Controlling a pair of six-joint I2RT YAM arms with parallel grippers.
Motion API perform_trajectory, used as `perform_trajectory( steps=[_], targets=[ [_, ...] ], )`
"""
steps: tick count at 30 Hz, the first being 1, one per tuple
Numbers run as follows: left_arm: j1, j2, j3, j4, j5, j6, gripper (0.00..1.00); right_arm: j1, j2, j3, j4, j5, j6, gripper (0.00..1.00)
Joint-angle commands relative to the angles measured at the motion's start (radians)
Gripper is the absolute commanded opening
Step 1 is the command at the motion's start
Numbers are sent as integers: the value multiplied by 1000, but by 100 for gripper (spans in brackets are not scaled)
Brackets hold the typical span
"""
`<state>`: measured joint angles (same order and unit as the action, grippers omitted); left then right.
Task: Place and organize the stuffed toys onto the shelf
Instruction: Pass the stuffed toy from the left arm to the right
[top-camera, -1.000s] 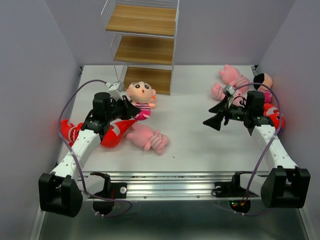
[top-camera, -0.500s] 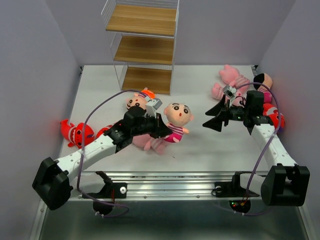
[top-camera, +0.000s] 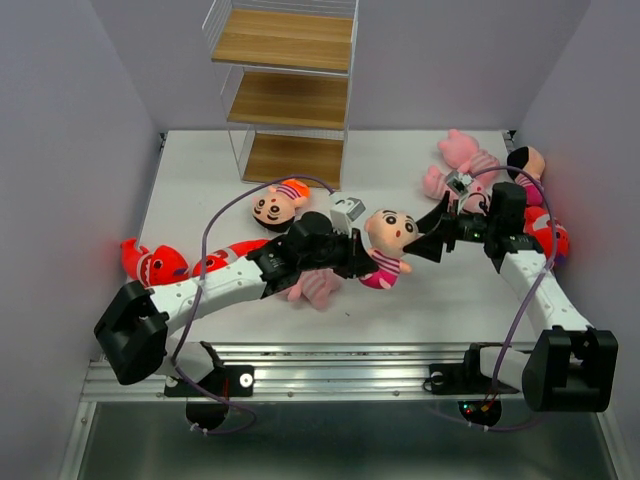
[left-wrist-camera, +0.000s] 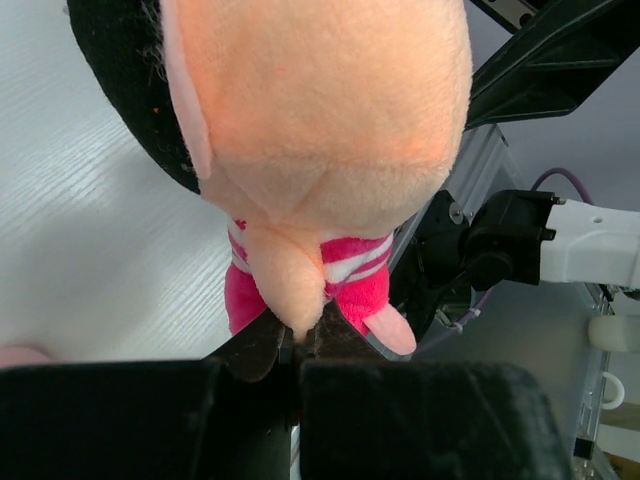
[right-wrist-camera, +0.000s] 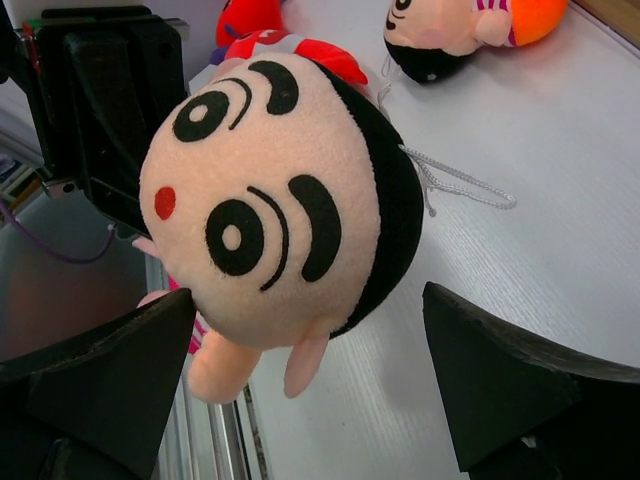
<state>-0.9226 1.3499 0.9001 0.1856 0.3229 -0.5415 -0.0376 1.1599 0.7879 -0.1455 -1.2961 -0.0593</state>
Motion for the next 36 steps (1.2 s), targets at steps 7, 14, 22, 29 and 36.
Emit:
perform_trajectory(
  steps=[7, 14, 22, 29, 36],
  targets=[
    [-50, 41, 69, 97, -2, -14, 5, 21, -5, -9, 89, -77, 32, 92],
    [-67, 34, 33, 186, -11, -58, 32, 30, 4, -18, 132, -129, 46, 26],
    [-68, -81, -124, 390, -58, -176, 99, 30, -12, -12, 135, -88, 53, 1],
    [-68, -202, -392, 658, -157, -350, 99, 30, -20, -19, 204, -60, 128, 1],
    [-91, -180, -435, 749, -186, -403, 99, 30, -26, -32, 270, -42, 199, 1]
  ],
)
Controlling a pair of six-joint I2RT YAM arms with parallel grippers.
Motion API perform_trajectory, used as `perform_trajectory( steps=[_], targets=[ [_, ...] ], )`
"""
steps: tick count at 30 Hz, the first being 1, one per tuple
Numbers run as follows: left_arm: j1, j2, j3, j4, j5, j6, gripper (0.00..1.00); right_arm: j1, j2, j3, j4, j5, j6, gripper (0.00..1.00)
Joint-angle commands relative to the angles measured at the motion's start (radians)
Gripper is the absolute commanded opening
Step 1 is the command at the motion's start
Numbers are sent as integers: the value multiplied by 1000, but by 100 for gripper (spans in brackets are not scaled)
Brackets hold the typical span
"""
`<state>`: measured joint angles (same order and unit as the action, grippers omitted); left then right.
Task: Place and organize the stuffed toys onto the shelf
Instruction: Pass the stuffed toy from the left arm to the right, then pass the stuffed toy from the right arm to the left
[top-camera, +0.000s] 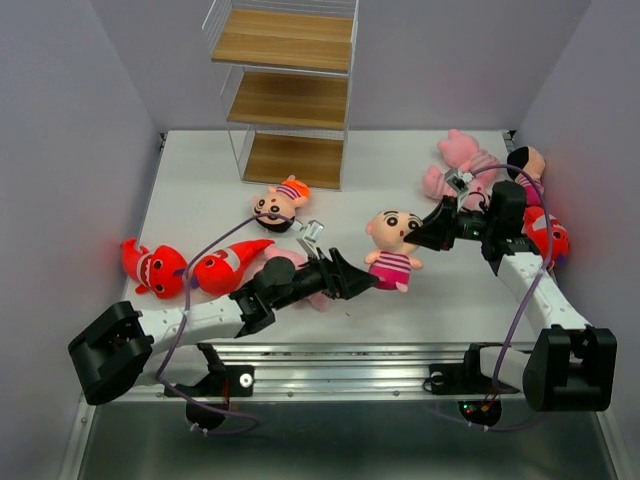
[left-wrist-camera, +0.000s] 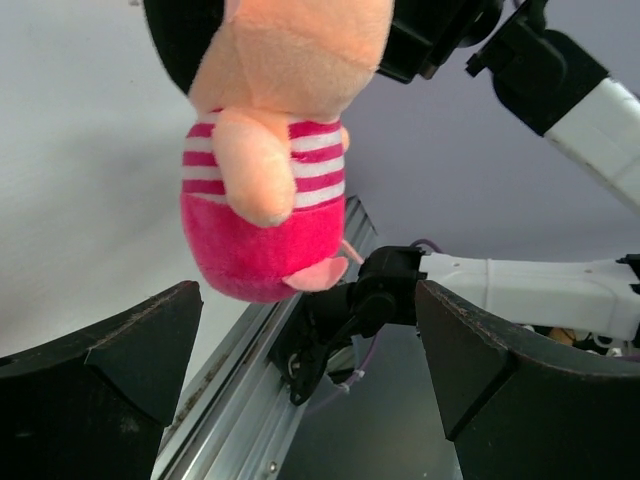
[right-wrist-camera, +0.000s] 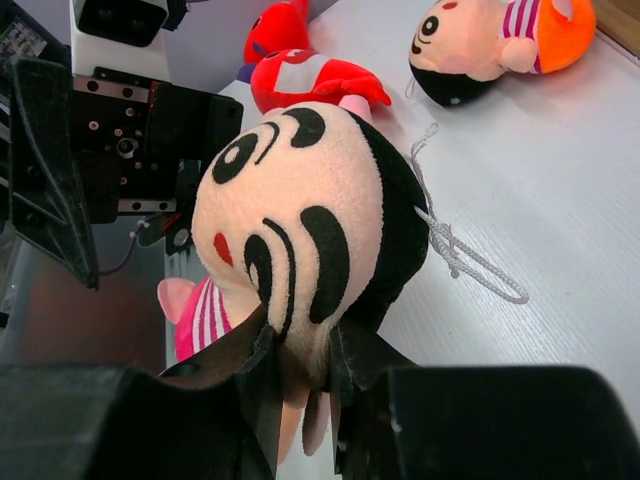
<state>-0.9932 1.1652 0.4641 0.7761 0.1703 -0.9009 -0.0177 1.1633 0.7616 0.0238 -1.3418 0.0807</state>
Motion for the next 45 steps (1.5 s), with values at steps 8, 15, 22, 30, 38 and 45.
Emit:
perform_trajectory(
  steps=[8, 15, 22, 30, 38, 45],
  targets=[
    [-41, 122, 14, 313, -69, -113, 99, 10, -44, -25, 169, 3, 120, 1],
    [-48, 220, 28, 354, -98, -176, 99, 10, -53, -24, 177, 3, 128, 1],
    [-51, 266, 2, 456, -92, -239, 96, 10, -54, -28, 185, 1, 128, 1],
    [-53, 344, 15, 618, -58, -293, 65, 10, -57, -48, 220, 10, 131, 1],
    [-53, 314, -1, 580, -69, -290, 8, 10, -56, -51, 220, 12, 120, 7],
    [-51, 91, 132, -27, -217, -8, 0, 10, -93, -64, 214, 70, 99, 66]
  ],
)
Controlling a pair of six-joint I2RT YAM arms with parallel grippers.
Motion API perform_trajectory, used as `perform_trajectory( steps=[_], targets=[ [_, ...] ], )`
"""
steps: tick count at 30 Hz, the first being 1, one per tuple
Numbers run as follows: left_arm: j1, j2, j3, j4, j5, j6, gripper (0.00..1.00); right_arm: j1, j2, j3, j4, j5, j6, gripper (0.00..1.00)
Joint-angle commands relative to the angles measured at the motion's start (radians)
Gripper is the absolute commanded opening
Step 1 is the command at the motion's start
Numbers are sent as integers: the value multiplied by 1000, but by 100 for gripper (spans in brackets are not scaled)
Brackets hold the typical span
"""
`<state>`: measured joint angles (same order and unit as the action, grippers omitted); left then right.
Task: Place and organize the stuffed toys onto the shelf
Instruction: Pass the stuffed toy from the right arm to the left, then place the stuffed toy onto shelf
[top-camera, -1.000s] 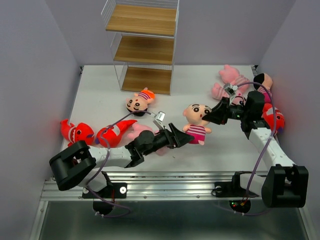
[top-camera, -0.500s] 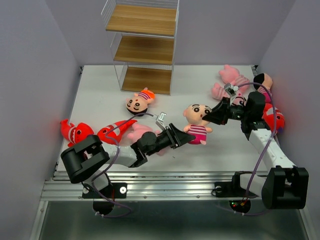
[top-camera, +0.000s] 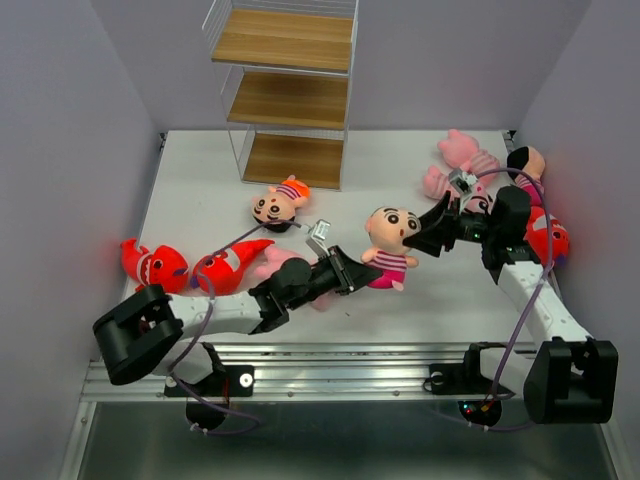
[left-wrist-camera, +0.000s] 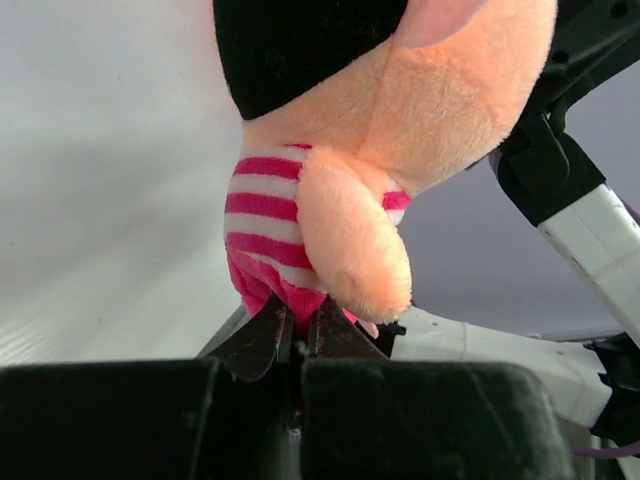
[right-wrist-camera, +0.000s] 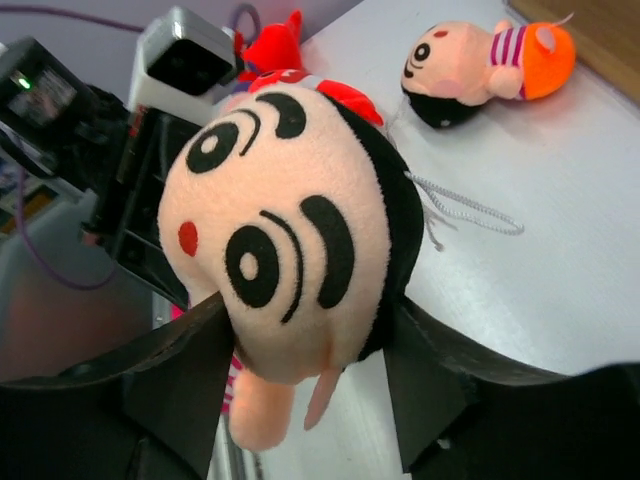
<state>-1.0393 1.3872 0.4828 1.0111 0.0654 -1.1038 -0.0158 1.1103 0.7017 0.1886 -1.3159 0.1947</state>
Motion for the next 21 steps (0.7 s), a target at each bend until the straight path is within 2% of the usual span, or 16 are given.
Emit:
perform_trajectory(
  steps=[1, 2, 3, 4, 5, 7, 9, 11, 15, 21],
  targets=[
    [1, -189, 134, -417, -136, 234, 0, 8, -50, -5, 49, 56, -18, 79],
    [5, -217, 155, -490, -159, 274, 0, 8, -56, -7, 49, 70, -15, 87],
    [12, -244, 198, -572, -211, 344, 0, 8, -63, -7, 46, 108, -15, 100],
    [22, -287, 223, -650, -234, 376, 0, 8, -69, -7, 43, 124, -15, 100],
    [57, -306, 249, -816, -254, 403, 0, 8, -72, -7, 41, 136, -18, 100],
    [108, -367, 296, -934, -266, 468, 0, 8, -81, -8, 34, 156, -29, 100],
    [206, -411, 313, -1055, -251, 504, 0, 8, -86, -8, 25, 171, -43, 100],
    [322, -459, 326, -1141, -207, 571, 0, 8, -86, -7, 17, 182, -51, 100],
    [445, -468, 371, -1262, -177, 692, 0, 8, -76, -2, -1, 184, -72, 100],
    [530, -366, 473, -1379, -226, 884, 0, 8, -67, 1, -14, 191, -83, 100]
  ],
)
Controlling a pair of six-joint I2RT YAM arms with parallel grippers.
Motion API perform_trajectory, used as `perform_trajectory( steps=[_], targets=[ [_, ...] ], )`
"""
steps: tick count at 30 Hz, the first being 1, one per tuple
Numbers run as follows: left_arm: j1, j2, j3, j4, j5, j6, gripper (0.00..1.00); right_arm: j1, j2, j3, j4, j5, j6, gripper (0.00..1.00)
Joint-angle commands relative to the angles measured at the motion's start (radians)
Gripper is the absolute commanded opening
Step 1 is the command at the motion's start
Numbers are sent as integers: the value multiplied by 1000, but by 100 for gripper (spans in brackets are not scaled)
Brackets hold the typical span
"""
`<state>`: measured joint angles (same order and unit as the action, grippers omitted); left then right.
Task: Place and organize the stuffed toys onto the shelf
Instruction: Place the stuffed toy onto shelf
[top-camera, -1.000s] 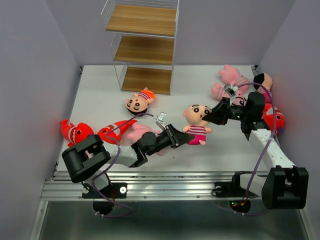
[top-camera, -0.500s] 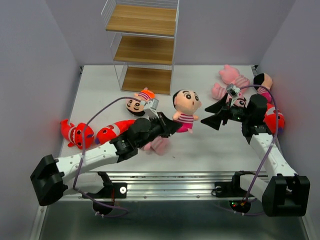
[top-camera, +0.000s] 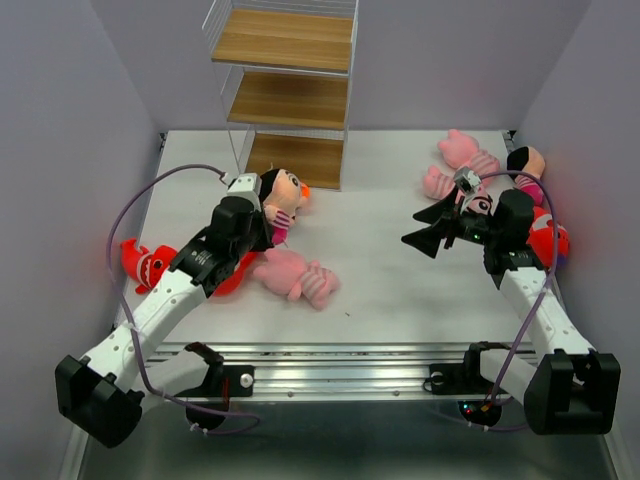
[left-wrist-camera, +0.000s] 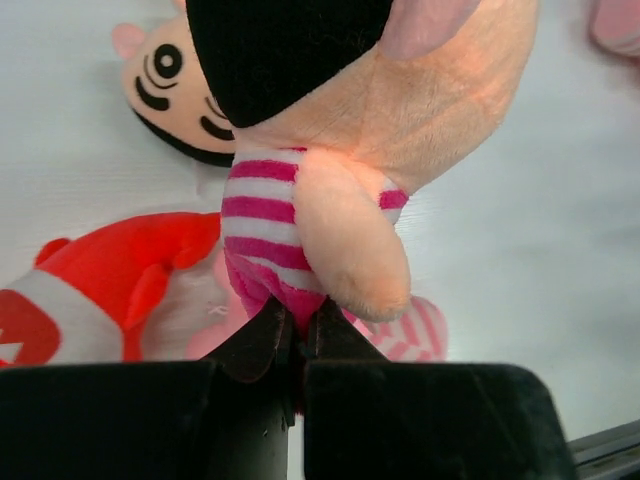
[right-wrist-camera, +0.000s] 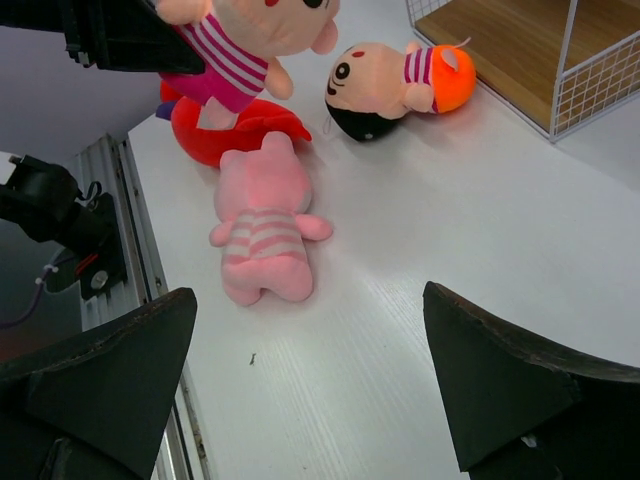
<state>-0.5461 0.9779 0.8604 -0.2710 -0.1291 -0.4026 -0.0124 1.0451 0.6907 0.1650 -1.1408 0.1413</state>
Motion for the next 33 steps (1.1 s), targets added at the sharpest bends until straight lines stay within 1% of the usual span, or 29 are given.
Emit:
perform_trajectory(
  steps=[1, 5, 11, 15, 16, 19, 23, 28, 33],
  targets=[
    [69, 68, 106, -102, -41, 202, 0, 5, -3, 12, 8, 16, -31, 100],
    [139, 125, 160, -94, -63, 272, 0, 5, -2, 13, 4, 18, -39, 100],
    [215, 221, 190, -62, -109, 355, 0, 5, -5, 13, 2, 15, -40, 100],
    [233, 304, 207, -27, -138, 381, 0, 5, -7, 13, 2, 9, -42, 100],
    [233, 304, 212, -19, -142, 384, 0, 5, -7, 15, 2, 9, -43, 100],
    [248, 376, 216, 39, -172, 383, 0, 5, -5, 13, 2, 4, -43, 100],
    [259, 459, 242, 117, -158, 384, 0, 5, -3, 13, 2, 3, -46, 100],
    [262, 577, 292, 150, -135, 398, 0, 5, 1, 12, 2, 1, -49, 100],
    [264, 628, 318, 167, -32, 398, 0, 5, 6, 12, 2, 0, -52, 100]
  ],
)
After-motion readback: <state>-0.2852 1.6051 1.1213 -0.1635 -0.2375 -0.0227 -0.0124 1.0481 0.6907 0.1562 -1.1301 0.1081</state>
